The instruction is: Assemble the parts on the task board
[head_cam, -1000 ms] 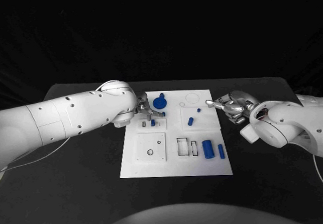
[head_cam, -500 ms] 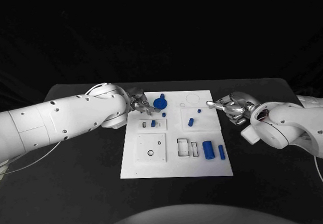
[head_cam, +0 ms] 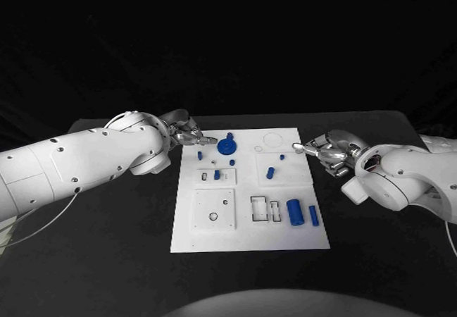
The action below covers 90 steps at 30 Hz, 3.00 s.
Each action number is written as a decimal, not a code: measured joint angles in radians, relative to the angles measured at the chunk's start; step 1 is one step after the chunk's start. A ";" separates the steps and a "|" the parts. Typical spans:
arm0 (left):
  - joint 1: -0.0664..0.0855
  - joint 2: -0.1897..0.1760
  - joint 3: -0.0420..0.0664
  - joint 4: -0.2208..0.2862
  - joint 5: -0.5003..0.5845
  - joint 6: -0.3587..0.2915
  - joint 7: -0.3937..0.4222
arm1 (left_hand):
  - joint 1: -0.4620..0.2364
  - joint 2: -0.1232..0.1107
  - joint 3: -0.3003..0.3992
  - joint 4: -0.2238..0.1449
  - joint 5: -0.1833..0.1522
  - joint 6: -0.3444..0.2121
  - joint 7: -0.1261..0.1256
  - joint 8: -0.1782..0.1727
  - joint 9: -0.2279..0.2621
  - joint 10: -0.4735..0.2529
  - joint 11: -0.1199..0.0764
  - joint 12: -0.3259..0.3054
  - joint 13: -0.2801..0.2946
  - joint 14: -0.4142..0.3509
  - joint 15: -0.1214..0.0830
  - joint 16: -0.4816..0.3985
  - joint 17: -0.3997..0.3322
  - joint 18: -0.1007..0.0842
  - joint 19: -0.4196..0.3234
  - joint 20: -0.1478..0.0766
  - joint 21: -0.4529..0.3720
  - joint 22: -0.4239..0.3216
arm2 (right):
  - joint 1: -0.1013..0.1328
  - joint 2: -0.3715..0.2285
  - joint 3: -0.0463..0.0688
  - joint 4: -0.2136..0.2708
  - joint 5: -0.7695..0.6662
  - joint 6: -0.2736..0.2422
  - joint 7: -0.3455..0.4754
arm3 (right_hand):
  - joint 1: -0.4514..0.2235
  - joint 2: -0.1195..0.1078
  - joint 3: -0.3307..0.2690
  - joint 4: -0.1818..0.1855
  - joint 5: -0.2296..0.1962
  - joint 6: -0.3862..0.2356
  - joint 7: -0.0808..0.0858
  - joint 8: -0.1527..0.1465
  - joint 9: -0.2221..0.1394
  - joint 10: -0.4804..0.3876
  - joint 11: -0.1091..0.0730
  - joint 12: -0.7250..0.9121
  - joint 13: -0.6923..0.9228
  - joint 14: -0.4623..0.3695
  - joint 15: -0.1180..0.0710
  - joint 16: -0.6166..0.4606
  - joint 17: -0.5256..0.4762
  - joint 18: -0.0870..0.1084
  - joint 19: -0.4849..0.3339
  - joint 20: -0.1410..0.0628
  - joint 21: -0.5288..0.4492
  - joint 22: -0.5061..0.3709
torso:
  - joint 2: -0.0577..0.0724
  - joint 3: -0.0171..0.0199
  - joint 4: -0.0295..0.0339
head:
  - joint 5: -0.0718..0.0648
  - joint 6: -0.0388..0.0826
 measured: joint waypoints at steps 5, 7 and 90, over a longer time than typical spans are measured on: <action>0.001 0.020 0.002 -0.041 -0.010 0.022 -0.009 | 0.000 0.017 0.000 0.000 0.000 -0.011 0.004 -0.004 -0.006 -0.001 0.007 0.000 0.000 0.000 0.007 0.000 0.000 0.000 0.004 0.004 0.000 0.000 | -0.001 0.000 0.000 0.000 0.000 0.000 -0.001 | 0.000 0.000 0.000 0.000 0.000 0.000 0.000 0.000 0.000 0.000 0.000 0.000 0.000 0.000 0.000 0.000 0.000 0.000 0.000 0.000 0.000 0.000 | 0.000 -0.0001 -0.0011 | -0.001 0.000; 0.001 0.027 0.003 -0.058 -0.021 0.037 -0.019 | 0.001 0.018 0.000 0.000 0.000 -0.011 0.004 -0.004 -0.006 -0.001 0.007 0.000 0.000 0.000 0.007 0.000 0.000 0.000 0.004 0.004 0.000 0.000 | -0.001 -0.001 0.000 0.000 0.000 0.000 -0.001 | 0.000 0.000 -0.001 0.001 0.000 0.000 0.000 0.000 0.000 0.000 0.000 0.000 0.000 0.000 0.000 0.000 0.000 0.000 0.000 0.000 0.000 0.000 | 0.000 0.0000 -0.0013 | -0.001 -0.001; -0.004 0.166 -0.009 -0.270 -0.048 0.300 -0.141 | 0.075 0.084 -0.086 0.000 -0.070 0.029 0.000 -0.029 -0.077 -0.001 0.006 0.000 0.000 0.000 0.007 0.000 0.000 0.000 0.004 0.011 0.000 0.000 | -0.007 0.004 0.000 -0.007 0.000 0.036 -0.022 | 0.000 0.000 -0.006 0.006 0.004 0.000 0.000 0.000 0.001 -0.004 0.004 0.000 0.000 0.000 0.000 0.000 0.000 0.000 0.000 0.007 0.000 0.000 | 0.000 0.0008 -0.0005 | 0.002 0.006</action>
